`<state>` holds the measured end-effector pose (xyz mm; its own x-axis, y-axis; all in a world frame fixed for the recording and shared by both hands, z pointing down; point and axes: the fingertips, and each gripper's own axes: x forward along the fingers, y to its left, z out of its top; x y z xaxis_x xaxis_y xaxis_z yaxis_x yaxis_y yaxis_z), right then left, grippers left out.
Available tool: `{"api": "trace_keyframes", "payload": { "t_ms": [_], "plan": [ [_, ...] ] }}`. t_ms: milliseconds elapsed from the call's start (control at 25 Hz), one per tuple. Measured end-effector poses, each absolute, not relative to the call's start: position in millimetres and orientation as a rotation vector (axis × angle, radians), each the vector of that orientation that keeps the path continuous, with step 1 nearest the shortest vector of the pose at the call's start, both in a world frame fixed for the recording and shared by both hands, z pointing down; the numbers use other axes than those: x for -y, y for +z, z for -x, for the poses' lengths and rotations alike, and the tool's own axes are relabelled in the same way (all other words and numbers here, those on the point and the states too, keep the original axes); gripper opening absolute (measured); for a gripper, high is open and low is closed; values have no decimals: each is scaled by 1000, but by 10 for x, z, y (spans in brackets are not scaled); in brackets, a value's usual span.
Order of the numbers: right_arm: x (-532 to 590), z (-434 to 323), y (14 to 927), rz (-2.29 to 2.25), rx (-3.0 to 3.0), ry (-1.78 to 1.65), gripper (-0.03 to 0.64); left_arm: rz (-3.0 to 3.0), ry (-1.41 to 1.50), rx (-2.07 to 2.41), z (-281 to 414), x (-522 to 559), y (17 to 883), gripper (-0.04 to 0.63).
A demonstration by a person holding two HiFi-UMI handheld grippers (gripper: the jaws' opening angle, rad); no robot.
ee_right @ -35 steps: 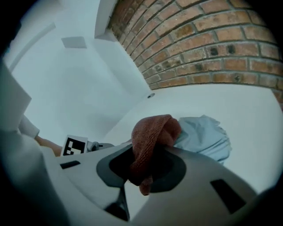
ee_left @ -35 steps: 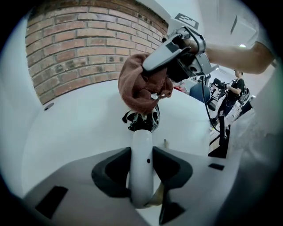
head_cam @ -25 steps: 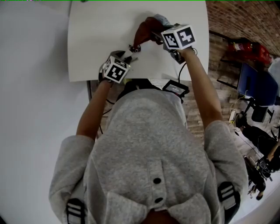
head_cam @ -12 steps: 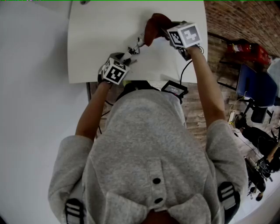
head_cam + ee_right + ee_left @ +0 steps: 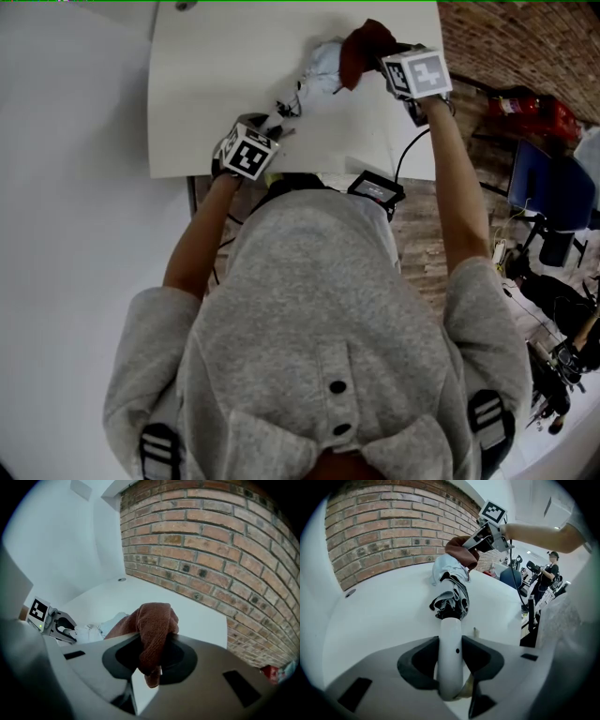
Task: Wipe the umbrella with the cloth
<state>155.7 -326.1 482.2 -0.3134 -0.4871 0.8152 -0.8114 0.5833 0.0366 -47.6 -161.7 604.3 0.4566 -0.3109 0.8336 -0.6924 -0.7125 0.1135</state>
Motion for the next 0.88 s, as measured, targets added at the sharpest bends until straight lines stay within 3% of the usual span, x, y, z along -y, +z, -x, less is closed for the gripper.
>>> {"api": "trace_keyframes", "payload": {
  "t_ms": [440, 880],
  "plan": [
    [3368, -2243, 4558, -1313, 1904, 438, 80, -2270, 1156, 860, 470, 1623, 6032, 153],
    [3176, -1111, 4779, -1105, 2064, 507, 80, -2248, 1156, 874, 494, 1622, 6085, 153]
  ]
}}
